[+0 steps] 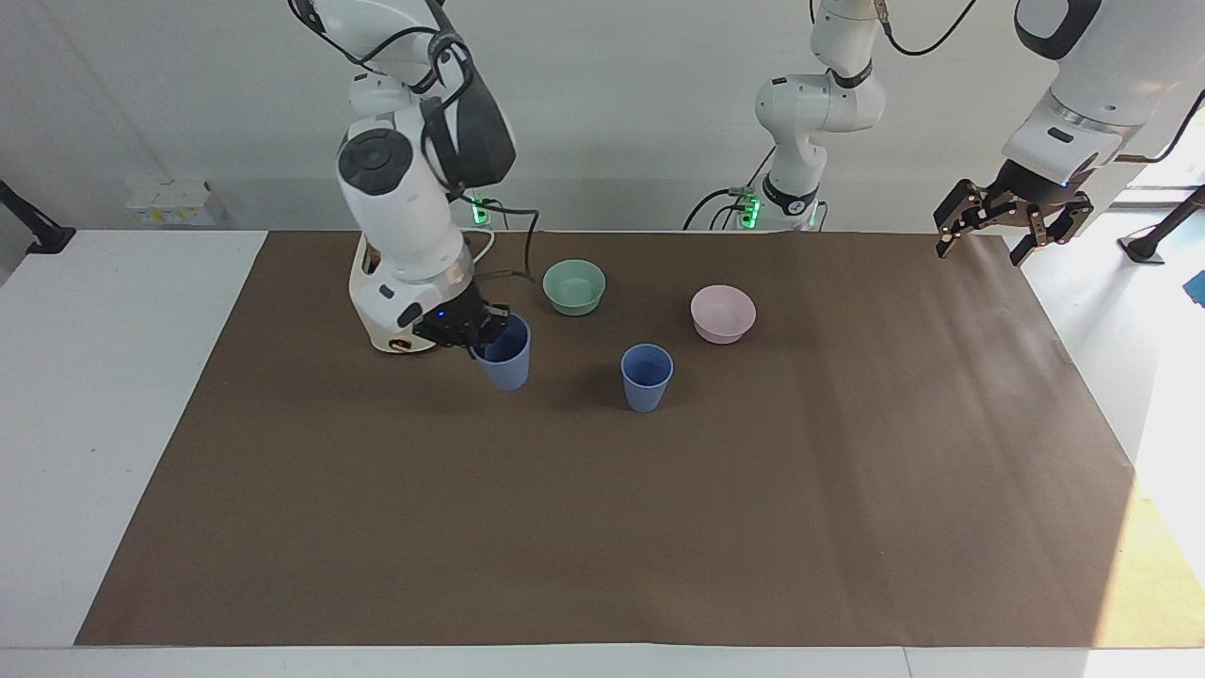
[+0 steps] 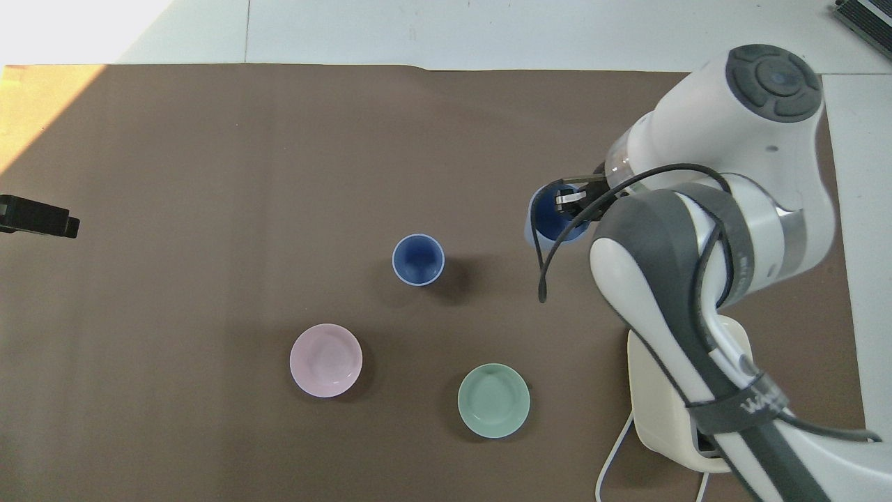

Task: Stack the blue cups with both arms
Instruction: 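Carry the second blue cup with the right gripper over the center cup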

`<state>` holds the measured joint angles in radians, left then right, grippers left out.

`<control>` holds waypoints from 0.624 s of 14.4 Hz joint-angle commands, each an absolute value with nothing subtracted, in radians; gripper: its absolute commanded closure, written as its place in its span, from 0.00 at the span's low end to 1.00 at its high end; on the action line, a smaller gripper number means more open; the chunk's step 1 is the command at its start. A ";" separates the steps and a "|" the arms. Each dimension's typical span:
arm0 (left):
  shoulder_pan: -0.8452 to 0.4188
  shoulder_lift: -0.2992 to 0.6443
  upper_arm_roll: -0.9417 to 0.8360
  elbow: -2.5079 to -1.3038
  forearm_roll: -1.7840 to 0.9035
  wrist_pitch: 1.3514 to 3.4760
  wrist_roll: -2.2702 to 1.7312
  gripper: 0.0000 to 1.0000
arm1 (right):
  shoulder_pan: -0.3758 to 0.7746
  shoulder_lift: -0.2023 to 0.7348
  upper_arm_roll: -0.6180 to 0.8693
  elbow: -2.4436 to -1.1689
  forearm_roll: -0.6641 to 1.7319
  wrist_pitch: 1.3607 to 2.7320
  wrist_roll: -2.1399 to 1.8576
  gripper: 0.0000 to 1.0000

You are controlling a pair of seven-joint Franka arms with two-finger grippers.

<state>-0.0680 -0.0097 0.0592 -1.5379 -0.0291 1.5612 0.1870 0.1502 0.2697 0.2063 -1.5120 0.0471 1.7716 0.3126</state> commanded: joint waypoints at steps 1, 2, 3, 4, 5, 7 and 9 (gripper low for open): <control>-0.058 -0.003 0.054 -1.516 -0.012 1.537 0.190 0.00 | 0.251 0.331 0.212 -1.395 0.021 1.746 0.452 1.00; -0.058 -0.003 0.054 -1.516 -0.012 1.537 0.190 0.00 | 0.302 0.333 0.212 -1.385 0.021 1.758 0.503 1.00; -0.057 -0.003 0.054 -1.516 -0.012 1.537 0.190 0.00 | 0.342 0.333 0.210 -1.382 0.021 1.759 0.543 1.00; -0.057 -0.003 0.054 -1.516 -0.012 1.537 0.190 0.00 | 0.368 0.334 0.209 -1.382 0.020 1.763 0.572 1.00; -0.058 -0.003 0.054 -1.516 -0.012 1.537 0.190 0.00 | 0.399 0.340 0.209 -1.384 0.018 1.782 0.586 1.00; -0.057 -0.003 0.054 -1.516 -0.012 1.537 0.190 0.00 | 0.416 0.360 0.206 -1.385 0.018 1.805 0.600 1.00; -0.057 -0.003 0.054 -1.516 -0.012 1.537 0.190 0.00 | 0.402 0.367 0.209 -1.396 0.018 1.845 0.598 1.00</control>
